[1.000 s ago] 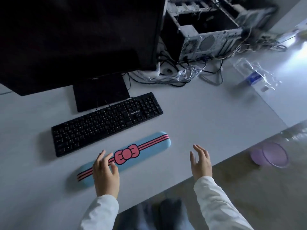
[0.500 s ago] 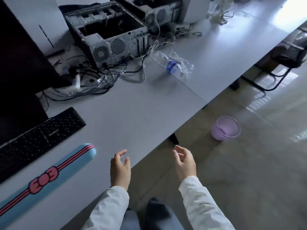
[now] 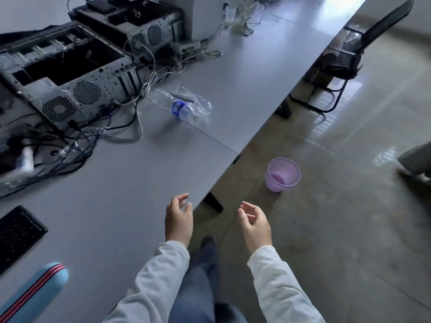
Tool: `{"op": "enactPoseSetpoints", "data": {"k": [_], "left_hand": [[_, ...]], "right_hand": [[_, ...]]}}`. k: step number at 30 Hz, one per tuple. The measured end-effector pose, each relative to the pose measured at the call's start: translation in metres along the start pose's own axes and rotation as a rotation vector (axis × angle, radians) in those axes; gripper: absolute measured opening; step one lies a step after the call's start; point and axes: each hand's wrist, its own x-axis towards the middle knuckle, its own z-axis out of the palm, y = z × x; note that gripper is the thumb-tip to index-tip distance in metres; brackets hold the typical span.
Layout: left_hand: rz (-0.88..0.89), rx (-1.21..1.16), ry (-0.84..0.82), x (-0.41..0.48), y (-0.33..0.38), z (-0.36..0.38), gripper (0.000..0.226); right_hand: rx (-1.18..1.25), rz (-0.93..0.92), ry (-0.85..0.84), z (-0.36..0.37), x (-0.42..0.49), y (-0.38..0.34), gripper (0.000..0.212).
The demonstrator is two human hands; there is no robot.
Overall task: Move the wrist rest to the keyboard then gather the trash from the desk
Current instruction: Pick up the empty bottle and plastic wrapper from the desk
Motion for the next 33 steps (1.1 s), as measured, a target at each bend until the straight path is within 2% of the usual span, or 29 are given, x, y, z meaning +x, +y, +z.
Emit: {"op": "enactPoseSetpoints", "data": {"k": [6, 13, 18, 26, 33], "left_hand": [[-0.007, -0.069, 0.022, 0.067, 0.038, 0.036, 0.028], [-0.098, -0.118, 0.098, 0.160, 0.077, 0.053, 0.028], [-0.150, -0.146, 0.148, 0.219, 0.087, 0.055, 0.028], [-0.272, -0.210, 0.209, 0.266, 0.087, 0.049, 0.031], [-0.373, -0.341, 0.310, 0.289, 0.091, 0.044, 0.039]], "right_hand": [[0.003, -0.028, -0.009, 0.005, 0.080, -0.031, 0.026], [-0.039, -0.001, -0.080, 0.030, 0.182, -0.093, 0.028], [-0.046, 0.016, -0.129, 0.055, 0.236, -0.120, 0.038], [-0.093, 0.098, -0.191, 0.094, 0.291, -0.130, 0.050], [-0.163, 0.044, -0.230, 0.127, 0.350, -0.158, 0.053]]}}
